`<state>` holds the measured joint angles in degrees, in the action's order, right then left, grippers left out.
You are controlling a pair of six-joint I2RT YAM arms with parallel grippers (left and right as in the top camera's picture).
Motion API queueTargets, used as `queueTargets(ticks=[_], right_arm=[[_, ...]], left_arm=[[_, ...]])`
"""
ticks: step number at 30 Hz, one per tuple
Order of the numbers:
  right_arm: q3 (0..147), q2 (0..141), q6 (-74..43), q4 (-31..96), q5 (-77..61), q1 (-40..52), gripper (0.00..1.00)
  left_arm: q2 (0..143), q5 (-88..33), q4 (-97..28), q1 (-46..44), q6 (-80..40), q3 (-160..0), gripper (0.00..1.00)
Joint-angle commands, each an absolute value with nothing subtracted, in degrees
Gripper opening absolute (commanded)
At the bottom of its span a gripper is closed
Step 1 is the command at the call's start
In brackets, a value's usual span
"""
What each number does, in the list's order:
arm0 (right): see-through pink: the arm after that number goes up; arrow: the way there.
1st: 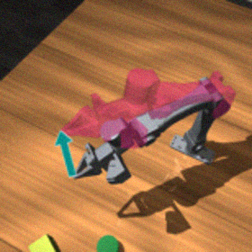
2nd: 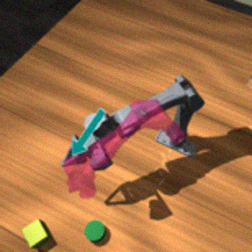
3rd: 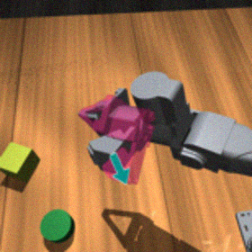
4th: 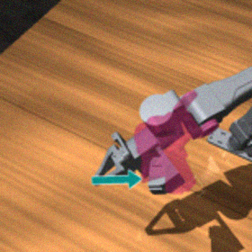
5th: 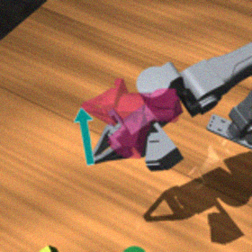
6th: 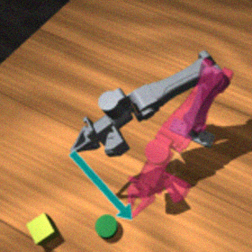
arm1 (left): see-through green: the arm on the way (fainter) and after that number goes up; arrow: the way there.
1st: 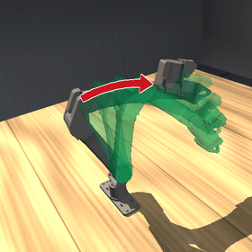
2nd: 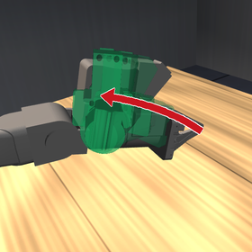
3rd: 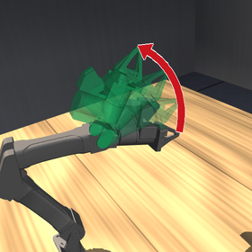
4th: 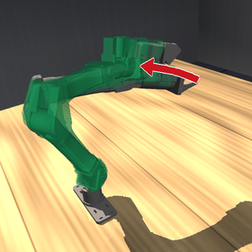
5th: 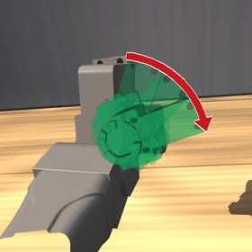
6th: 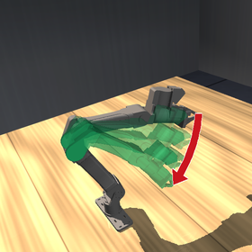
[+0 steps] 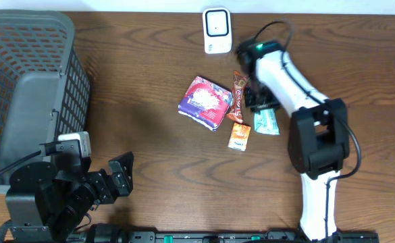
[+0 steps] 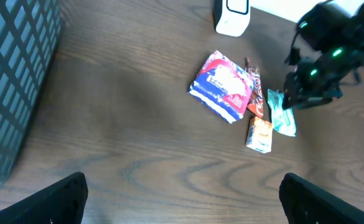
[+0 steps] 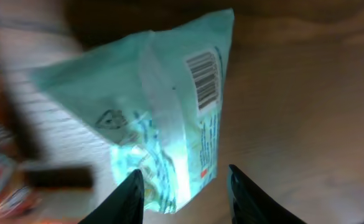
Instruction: Scan the item barcode
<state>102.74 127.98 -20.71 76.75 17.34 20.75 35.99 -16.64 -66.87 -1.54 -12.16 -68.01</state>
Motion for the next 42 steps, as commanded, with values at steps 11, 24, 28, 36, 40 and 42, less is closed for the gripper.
queueTargets(ticks=[11,24,28,36,40,42], right_arm=[[94.08,127.02,-29.06,70.65,36.53,30.11,0.41],[88.53,127.02,-30.79,61.41,37.15,30.33,0.42],[87.77,127.02,-30.57,60.34,37.19,30.26,0.41],[88.03,127.00,-30.59,61.56,37.28,29.67,0.35],[91.68,126.98,-30.59,67.57,40.60,29.30,0.41],[94.78,126.98,-30.59,71.48,40.56,29.30,0.41]], left_arm=[[36.05,-17.50,-66.87,-1.30,-12.08,-68.86,0.98],[36.05,-17.50,-66.87,-1.30,-12.08,-68.86,0.98],[36.05,-17.50,-66.87,-1.30,-12.08,-68.86,0.98],[36.05,-17.50,-66.87,-1.30,-12.08,-68.86,0.98],[36.05,-17.50,-66.85,-1.30,-12.08,-68.86,0.98],[36.05,-17.50,-66.87,-1.30,-12.08,-68.86,0.98]])
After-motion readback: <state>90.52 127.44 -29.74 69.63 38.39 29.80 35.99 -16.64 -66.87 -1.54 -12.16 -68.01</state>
